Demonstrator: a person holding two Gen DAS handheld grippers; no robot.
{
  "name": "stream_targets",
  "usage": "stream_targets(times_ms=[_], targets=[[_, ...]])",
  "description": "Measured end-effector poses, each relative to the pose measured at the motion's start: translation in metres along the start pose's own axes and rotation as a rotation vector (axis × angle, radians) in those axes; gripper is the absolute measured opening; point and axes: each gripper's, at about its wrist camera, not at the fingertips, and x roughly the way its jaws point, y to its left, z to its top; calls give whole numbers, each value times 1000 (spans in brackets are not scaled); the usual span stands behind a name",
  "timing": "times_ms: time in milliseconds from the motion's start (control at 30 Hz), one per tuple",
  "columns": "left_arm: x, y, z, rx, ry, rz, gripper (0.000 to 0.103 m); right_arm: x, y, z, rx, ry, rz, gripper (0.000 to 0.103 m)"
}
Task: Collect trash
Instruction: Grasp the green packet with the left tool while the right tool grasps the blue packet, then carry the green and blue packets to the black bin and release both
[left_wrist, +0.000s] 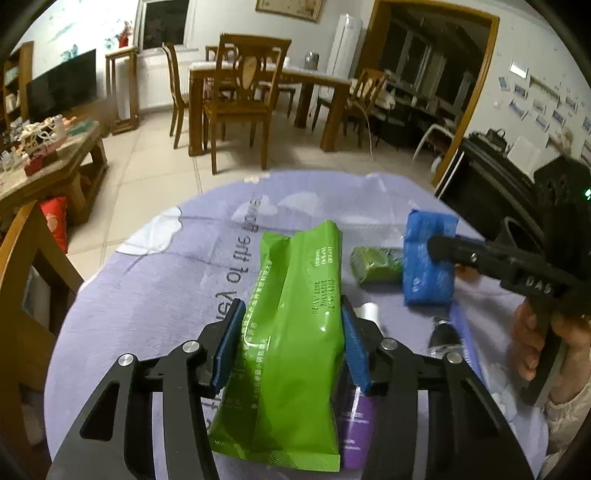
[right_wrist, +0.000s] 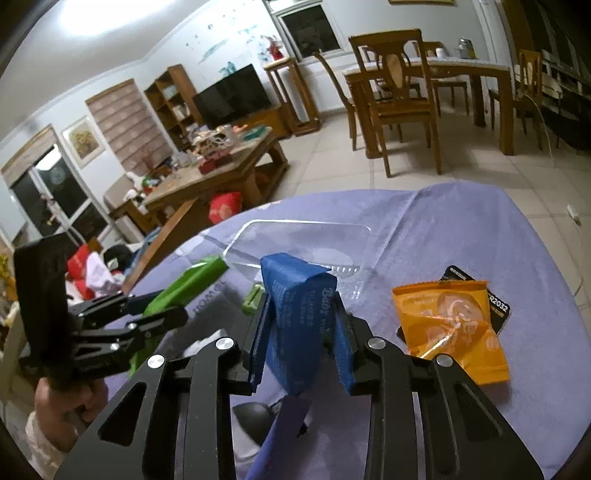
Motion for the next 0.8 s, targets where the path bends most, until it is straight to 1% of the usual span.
stream_targets(times_ms=[100, 233, 300, 433, 633, 800], targets=[[-16, -7, -1, -4, -42, -2, 49, -16, 0, -5, -2, -26, 20, 30], [-36, -20, -2, -4, -94, -17, 49, -48, 3, -10, 2, -91, 45, 30], [-45, -31, -2, -6, -115, -33, 49, -67, 4, -16, -3, -127, 45, 30], [-60, -57, -3, 8, -150, -65, 49, -103, -1, -26, 0, -168, 47, 30], [-66, -101, -2, 46, -171, -106, 49, -161, -21, -42, 9, -238, 19, 30], [-67, -140, -1, 82, -182, -142, 49, -210, -51, -59, 55, -303, -7, 30]])
